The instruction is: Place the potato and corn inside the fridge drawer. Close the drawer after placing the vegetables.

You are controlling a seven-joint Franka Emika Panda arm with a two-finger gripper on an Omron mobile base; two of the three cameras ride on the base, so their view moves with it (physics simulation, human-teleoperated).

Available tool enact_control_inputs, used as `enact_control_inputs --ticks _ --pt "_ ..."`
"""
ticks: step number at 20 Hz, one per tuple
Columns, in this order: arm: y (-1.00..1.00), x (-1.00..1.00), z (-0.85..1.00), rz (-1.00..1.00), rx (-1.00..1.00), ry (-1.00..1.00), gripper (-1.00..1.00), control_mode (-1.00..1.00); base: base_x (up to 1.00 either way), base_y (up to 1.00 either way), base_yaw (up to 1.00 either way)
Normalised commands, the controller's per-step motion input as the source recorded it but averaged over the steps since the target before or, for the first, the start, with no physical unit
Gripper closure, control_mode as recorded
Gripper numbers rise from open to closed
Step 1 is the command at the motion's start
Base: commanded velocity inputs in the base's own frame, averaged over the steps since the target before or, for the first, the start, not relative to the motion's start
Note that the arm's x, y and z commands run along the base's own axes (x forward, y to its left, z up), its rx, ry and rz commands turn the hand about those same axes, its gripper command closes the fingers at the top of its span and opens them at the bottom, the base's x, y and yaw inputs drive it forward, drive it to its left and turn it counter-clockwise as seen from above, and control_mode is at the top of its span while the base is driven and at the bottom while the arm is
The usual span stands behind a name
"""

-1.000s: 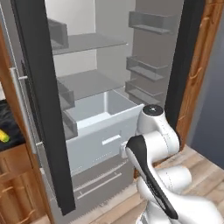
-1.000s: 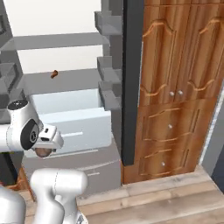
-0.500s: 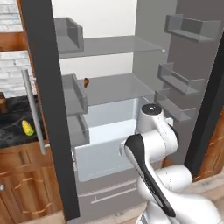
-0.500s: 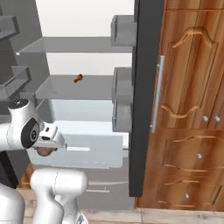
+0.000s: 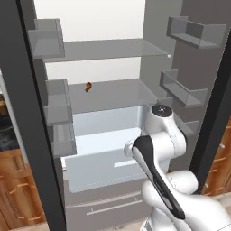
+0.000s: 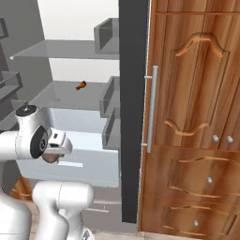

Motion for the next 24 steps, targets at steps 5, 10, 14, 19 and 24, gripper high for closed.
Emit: enact_control_inputs --ticks 5,10,14,19,24 --pt "0.20 1.00 0.52 0.00 0.03 0.00 1.00 -1.00 0.00 0.00 0.00" --pt "0.02 0.91 0.16 0.00 0.00 0.10 1.00 -1.00 0.00 0.00 0.00" --pt "0.10 0.99 -0.10 0.00 0.00 0.08 1.00 -1.00 0.00 0.00 0.00" --pt "0.21 0.83 -0.49 0.00 -0.01 0.02 1.00 -1.00 0.00 0.00 0.00" --pt "0.28 0.30 -0.82 0.00 -0.03 0.04 1.00 -1.00 0.00 0.00 0.00"
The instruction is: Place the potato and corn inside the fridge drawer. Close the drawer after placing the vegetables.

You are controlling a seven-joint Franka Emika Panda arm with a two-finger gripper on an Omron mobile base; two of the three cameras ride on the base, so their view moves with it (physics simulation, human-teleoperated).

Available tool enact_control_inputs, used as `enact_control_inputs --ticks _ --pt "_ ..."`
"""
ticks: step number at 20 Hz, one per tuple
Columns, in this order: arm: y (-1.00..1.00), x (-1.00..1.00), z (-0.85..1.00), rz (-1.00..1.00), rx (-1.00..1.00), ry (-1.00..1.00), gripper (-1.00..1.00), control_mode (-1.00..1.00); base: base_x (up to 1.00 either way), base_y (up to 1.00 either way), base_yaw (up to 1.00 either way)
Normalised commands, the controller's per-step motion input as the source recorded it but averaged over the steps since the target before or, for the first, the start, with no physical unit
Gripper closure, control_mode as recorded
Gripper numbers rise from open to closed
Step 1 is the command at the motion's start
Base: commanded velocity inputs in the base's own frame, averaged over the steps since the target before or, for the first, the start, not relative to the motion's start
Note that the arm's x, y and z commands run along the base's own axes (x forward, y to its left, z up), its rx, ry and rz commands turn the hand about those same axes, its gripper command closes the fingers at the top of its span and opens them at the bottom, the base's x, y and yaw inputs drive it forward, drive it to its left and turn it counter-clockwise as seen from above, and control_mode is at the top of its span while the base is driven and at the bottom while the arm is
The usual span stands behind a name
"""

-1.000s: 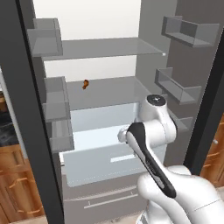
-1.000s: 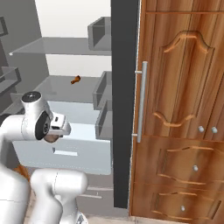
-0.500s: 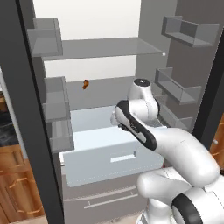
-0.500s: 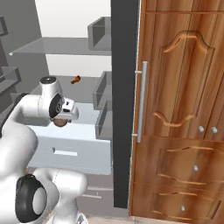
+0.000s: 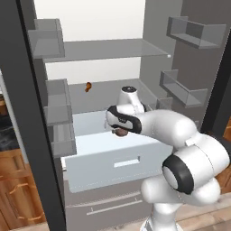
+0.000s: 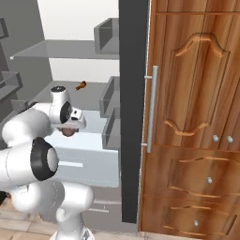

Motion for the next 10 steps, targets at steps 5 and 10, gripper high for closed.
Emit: enact_control_inputs --ticks 5,10 --pt "0.11 -0.25 -0.62 0.00 -0.02 0.09 1.00 -1.00 0.00 0.00 0.00" --pt "0.00 -0.55 -0.04 0.00 0.00 0.08 1.00 -1.00 0.00 0.00 0.00"
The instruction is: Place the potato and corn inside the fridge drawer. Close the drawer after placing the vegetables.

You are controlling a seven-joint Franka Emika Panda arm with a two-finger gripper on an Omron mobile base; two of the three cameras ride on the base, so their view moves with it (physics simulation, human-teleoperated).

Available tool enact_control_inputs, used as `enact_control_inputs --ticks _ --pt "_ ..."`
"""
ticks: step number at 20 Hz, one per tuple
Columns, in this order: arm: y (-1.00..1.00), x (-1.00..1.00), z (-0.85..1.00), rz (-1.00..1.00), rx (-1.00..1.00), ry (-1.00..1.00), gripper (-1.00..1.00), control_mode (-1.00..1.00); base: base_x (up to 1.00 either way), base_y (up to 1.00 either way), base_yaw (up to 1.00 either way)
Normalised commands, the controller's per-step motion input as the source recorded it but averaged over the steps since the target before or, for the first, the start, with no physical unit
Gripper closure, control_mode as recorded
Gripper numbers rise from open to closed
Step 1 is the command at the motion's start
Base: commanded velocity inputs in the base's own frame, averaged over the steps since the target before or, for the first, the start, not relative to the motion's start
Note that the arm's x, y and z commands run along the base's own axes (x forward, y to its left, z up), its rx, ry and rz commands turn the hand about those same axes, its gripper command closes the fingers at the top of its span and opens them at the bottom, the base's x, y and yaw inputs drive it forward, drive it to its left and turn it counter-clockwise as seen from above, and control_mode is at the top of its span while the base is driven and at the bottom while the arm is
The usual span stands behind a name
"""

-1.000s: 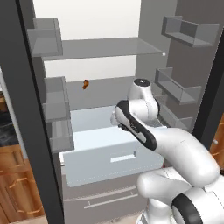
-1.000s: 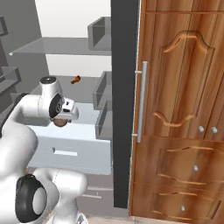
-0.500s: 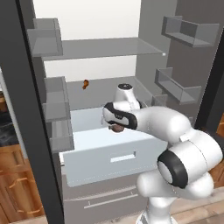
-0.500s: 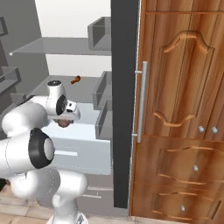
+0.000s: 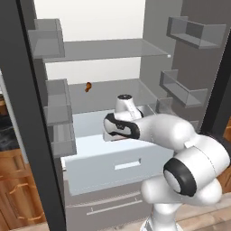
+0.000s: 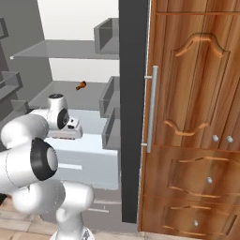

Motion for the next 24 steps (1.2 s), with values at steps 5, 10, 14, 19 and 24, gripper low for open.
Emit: enact_control_inputs --ticks 5,10,14,19,24 --pt "0.00 -0.24 0.09 0.00 0.00 0.10 1.00 -1.00 0.00 0.00 0.00" --pt "0.01 0.77 -0.14 0.00 0.00 0.17 1.00 -1.00 0.00 0.00 0.00" --pt "0.23 0.10 -0.84 0.00 -0.04 0.07 1.00 -1.00 0.00 0.00 0.00" --pt "0.19 -0.01 -0.54 0.00 -0.02 0.01 1.00 -1.00 0.00 0.00 0.00" --pt "0.06 -0.11 -0.29 -0.06 -0.02 0.00 -1.00 -1.00 0.00 0.00 0.00"
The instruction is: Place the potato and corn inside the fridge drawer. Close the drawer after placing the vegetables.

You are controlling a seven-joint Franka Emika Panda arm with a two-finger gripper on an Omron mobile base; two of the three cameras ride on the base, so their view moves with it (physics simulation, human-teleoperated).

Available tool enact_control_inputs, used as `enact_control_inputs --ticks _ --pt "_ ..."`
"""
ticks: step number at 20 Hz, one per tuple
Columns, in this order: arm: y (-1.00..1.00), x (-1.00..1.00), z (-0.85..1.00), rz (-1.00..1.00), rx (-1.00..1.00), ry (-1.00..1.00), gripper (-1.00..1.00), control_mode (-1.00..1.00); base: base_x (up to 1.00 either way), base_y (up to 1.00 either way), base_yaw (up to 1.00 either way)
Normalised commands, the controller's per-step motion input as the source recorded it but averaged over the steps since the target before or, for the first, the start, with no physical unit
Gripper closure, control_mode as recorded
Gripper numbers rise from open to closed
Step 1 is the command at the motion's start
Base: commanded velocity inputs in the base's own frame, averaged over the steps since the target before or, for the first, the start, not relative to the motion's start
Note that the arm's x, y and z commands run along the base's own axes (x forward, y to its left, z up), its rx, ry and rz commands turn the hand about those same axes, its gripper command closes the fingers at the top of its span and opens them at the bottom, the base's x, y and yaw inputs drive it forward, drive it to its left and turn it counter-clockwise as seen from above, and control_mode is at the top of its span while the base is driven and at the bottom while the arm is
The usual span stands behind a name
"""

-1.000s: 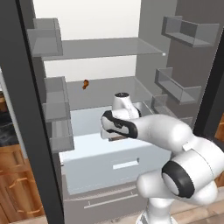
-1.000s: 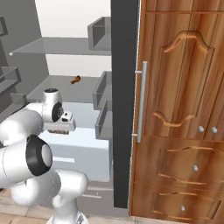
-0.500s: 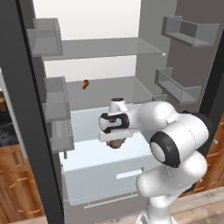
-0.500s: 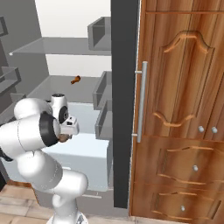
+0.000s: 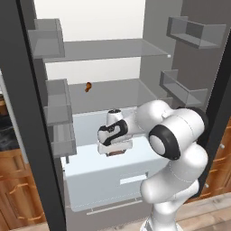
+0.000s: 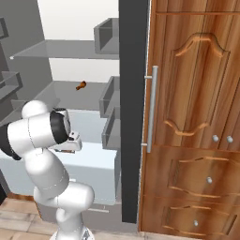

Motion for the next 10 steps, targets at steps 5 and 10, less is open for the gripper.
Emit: enact_control_inputs --ticks 5,10 --pt "-0.01 0.15 0.02 -0.10 0.00 0.00 -1.00 -1.00 0.00 0.00 0.00" --pt "-0.03 0.38 0.42 -0.13 0.00 -0.04 -1.00 -1.00 0.00 0.00 0.00"
